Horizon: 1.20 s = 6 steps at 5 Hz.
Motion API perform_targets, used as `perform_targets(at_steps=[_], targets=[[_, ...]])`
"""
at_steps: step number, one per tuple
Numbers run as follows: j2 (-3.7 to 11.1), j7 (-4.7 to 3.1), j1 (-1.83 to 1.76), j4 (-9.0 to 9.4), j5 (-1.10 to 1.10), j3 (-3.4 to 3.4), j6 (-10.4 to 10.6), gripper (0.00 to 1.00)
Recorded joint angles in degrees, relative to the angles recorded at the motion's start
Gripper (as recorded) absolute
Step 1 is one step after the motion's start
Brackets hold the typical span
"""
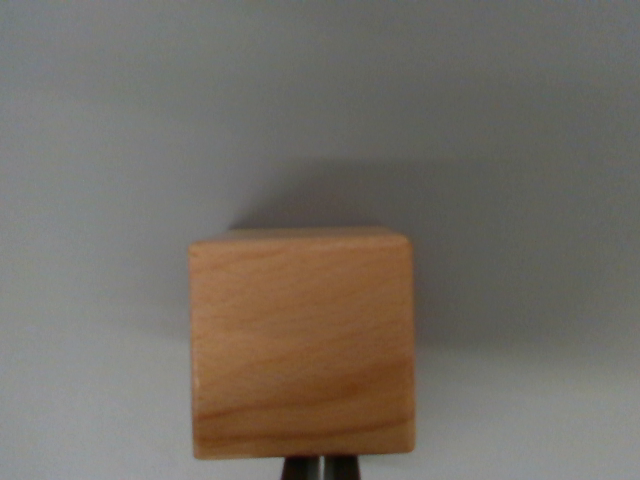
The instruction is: Push wooden cube
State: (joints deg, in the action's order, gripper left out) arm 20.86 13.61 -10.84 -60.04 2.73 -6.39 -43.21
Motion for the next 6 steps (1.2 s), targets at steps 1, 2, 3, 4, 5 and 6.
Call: perform_targets(at_steps=[1, 2, 3, 4, 5, 6], targets=[[0.0, 0.0, 0.0, 0.0, 0.0, 0.0, 0.0, 1.0], [1.61, -0.28, 0.11, -2.56, 0.11, 0.17, -1.0, 1.0], [1.61, -0.28, 0.11, -2.56, 0.11, 0.17, -1.0, 1.0], [3.33, -0.58, 0.23, -5.29, 0.22, 0.35, -2.0, 1.0], [3.33, -0.58, 0.23, -5.29, 0.22, 0.35, -2.0, 1.0], [5.03, -0.87, 0.34, -7.98, 0.34, 0.52, -3.0, 1.0]])
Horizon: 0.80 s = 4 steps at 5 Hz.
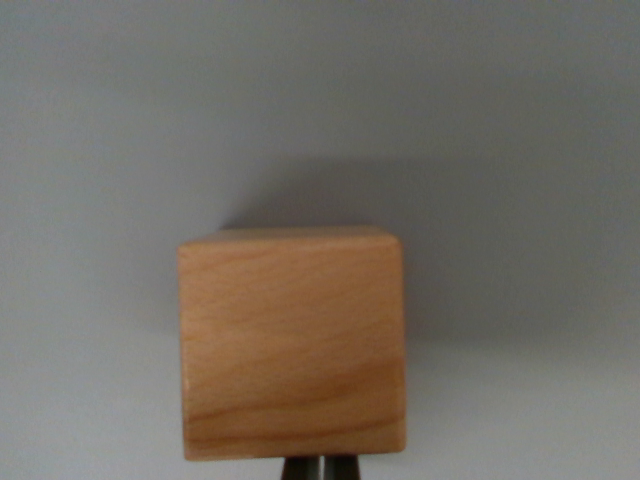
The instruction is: Push wooden cube
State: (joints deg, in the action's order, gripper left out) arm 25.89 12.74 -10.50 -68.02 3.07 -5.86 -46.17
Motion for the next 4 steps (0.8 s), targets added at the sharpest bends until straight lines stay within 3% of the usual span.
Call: perform_targets(at_steps=[1, 2, 3, 4], targets=[[0.0, 0.0, 0.0, 0.0, 0.0, 0.0, 0.0, 1.0], [1.66, -0.29, 0.11, -2.63, 0.11, 0.17, -1.0, 1.0], [1.66, -0.29, 0.11, -2.63, 0.11, 0.17, -1.0, 1.0], [3.24, -0.56, 0.22, -5.14, 0.22, 0.34, -1.9, 1.0]])
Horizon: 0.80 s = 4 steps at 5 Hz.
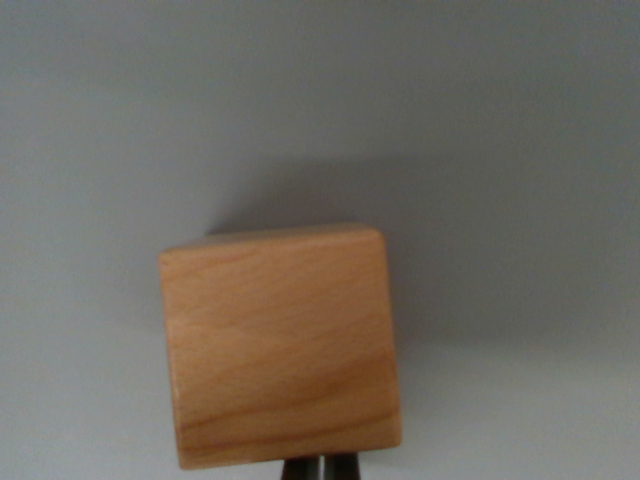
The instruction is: Push wooden cube
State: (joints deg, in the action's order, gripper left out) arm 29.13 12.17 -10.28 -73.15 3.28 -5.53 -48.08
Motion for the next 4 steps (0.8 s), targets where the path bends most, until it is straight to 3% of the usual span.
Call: perform_targets(at_steps=[1, 2, 3, 4], targets=[[0.0, 0.0, 0.0, 0.0, 0.0, 0.0, 0.0, 1.0], [1.46, -0.25, 0.1, -2.31, 0.1, 0.15, -0.9, 1.0], [1.46, -0.25, 0.1, -2.31, 0.1, 0.15, -0.9, 1.0], [2.69, -0.47, 0.18, -4.27, 0.18, 0.28, -1.6, 1.0]])
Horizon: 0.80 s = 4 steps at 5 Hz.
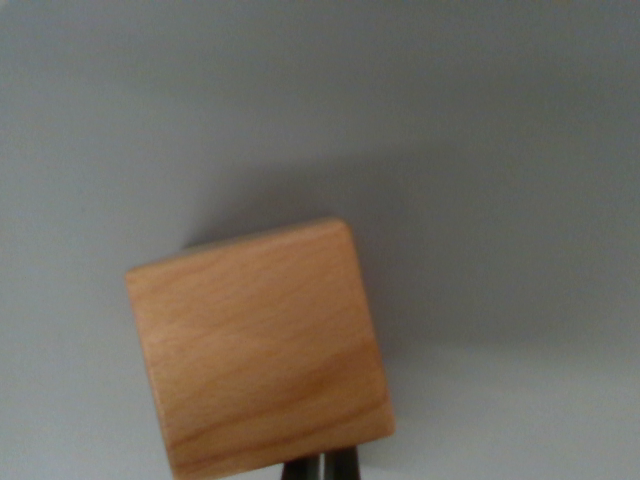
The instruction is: Push wooden cube
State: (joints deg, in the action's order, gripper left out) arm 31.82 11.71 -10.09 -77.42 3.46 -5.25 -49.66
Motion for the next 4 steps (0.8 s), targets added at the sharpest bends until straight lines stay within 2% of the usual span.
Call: perform_targets(at_steps=[1, 2, 3, 4], targets=[[0.0, 0.0, 0.0, 0.0, 0.0, 0.0, 0.0, 1.0], [1.1, -0.19, 0.07, -1.74, 0.07, 0.11, -0.6, 1.0], [1.1, -0.19, 0.07, -1.74, 0.07, 0.11, -0.6, 1.0], [1.96, -0.34, 0.13, -3.11, 0.13, 0.2, -1.2, 1.0]])
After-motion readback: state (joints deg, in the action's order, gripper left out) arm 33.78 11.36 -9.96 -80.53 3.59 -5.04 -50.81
